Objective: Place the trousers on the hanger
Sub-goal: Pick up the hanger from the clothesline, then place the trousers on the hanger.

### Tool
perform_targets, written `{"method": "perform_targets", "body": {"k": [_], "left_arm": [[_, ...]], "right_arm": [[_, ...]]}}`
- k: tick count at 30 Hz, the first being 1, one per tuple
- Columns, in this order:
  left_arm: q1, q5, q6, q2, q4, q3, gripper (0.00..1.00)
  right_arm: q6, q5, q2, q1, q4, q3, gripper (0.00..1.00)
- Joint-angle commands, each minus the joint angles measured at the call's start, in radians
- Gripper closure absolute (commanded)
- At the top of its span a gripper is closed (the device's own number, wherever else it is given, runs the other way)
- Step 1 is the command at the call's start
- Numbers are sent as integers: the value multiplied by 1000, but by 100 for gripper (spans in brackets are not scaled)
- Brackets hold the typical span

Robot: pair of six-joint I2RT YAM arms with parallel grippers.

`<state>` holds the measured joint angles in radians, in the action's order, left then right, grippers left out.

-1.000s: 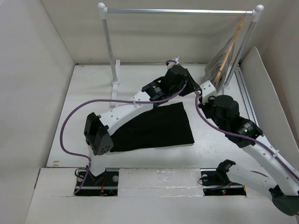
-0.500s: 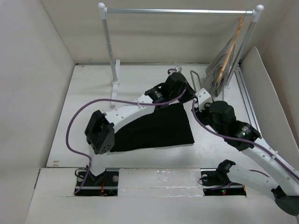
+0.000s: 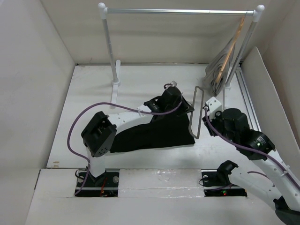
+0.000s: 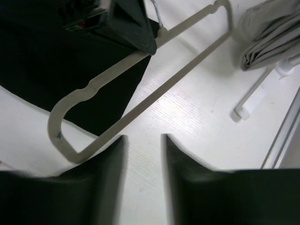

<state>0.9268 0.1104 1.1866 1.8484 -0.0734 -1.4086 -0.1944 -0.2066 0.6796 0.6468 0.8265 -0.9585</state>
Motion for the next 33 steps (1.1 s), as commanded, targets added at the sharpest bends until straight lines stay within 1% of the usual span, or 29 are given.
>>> {"method": "perform_targets", "body": {"k": [1, 2, 4, 5, 7, 8, 10, 11, 13, 14, 15, 16, 19, 22, 25, 26, 27, 30, 33], "left_arm": [[12, -29, 39, -110, -127, 85, 100], [12, -29, 59, -115, -172, 130, 100], [12, -23, 68, -98, -206, 154, 100], [12, -26, 45, -86, -197, 149, 100], [12, -73, 22, -52, -161, 126, 100], [12, -86, 21, -46, -173, 135, 100], [12, -100, 47, -46, -224, 197, 100], [12, -135, 57, -48, -264, 232, 100], [23, -153, 80, -37, -285, 253, 100], [23, -164, 82, -31, -292, 258, 100], [23, -185, 84, -15, -293, 263, 100], [35, -192, 82, -9, -290, 266, 100], [44, -199, 103, 28, -307, 276, 100], [53, -213, 120, 54, -342, 295, 100], [63, -251, 122, 78, -339, 293, 100], [63, -258, 129, 86, -333, 290, 100], [63, -265, 136, 101, -333, 292, 100], [63, -276, 159, 120, -333, 306, 100], [63, -284, 169, 123, -336, 318, 100]], "right_arm": [[-14, 105, 32, -64, 23, -30, 67], [-17, 145, 53, -79, 1, -8, 79], [-30, 183, 74, -131, -30, 13, 100], [-34, 240, 84, -151, -74, 20, 100], [-57, 303, 121, -203, -130, 50, 100], [-68, 396, 141, -276, -185, 59, 100], [-89, 510, 218, -360, -239, 99, 100], [-92, 609, 241, -433, -300, 115, 100], [-97, 697, 317, -490, -357, 156, 100], [-99, 772, 342, -512, -422, 170, 100], [-99, 800, 369, -541, -452, 179, 99], [-114, 825, 424, -541, -472, 176, 96], [-132, 829, 492, -552, -495, 155, 95], [-103, 848, 534, -541, -553, 156, 93], [-89, 860, 584, -518, -618, 176, 88], [-88, 874, 604, -518, -647, 182, 86], [-86, 881, 645, -518, -662, 193, 81], [-82, 862, 704, -518, -704, 211, 78], [-69, 840, 725, -518, -739, 219, 77]]}}
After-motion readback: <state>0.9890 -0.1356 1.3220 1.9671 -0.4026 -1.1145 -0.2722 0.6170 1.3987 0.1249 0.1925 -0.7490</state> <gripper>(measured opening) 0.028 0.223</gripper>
